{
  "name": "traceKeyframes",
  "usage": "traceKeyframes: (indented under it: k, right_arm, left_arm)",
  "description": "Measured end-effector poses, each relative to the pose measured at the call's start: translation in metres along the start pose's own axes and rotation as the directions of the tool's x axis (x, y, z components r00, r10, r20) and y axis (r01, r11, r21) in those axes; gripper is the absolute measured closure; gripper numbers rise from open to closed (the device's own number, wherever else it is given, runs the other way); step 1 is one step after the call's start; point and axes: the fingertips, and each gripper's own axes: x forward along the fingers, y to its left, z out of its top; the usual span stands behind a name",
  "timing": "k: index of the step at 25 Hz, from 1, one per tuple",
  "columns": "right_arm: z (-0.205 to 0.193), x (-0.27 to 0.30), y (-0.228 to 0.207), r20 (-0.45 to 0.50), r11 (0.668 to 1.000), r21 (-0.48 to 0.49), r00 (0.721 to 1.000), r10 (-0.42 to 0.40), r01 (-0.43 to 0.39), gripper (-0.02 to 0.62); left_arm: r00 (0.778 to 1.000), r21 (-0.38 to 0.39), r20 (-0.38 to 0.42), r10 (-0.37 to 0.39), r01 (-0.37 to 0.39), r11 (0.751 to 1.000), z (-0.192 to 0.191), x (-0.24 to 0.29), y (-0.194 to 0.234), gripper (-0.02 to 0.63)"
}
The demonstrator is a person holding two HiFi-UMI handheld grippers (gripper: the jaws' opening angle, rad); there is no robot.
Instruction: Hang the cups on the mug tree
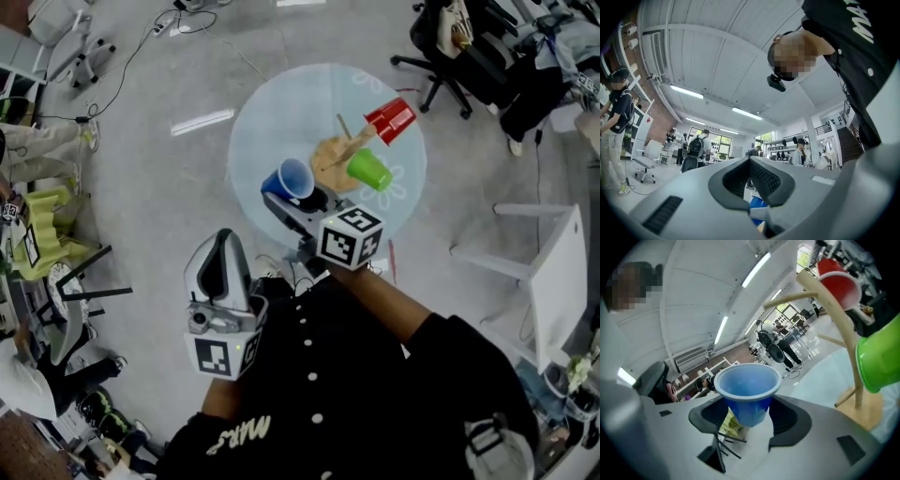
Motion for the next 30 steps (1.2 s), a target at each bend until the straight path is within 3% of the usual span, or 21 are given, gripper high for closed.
traceKeyframes:
  k: [3,7,15,23,30]
  right_arm:
    - [0.019,-0.012,0.007,0.044,0.984,0.165,0.997,0.057,-0.063,0.324]
    - [0.055,-0.02,0.022,0.106,0.957,0.223,0.981,0.165,-0.185,0.325]
    - [0.081,-0.042,0.007,0.18,0.886,0.399,0.967,0.179,-0.238,0.325]
    - [0.095,-0.061,-0.013,0.234,0.784,0.563,0.96,0.155,-0.263,0.331]
    - [0.097,-0.071,-0.025,0.3,0.653,0.681,0.94,0.164,-0.331,0.33]
  left_arm:
    - [1.0,0.006,0.009,-0.005,0.005,1.0,0.009,0.002,-0.012,0.607]
    - [0.999,0.008,0.032,-0.011,0.011,1.0,0.018,0.009,-0.026,0.607]
    - [0.999,0.024,0.035,-0.017,0.017,1.0,0.022,0.017,-0.047,0.607]
    - [0.999,0.033,0.039,-0.029,0.028,0.999,0.024,0.035,-0.071,0.607]
    - [0.999,0.042,0.027,-0.04,0.039,0.998,0.018,0.042,-0.085,0.607]
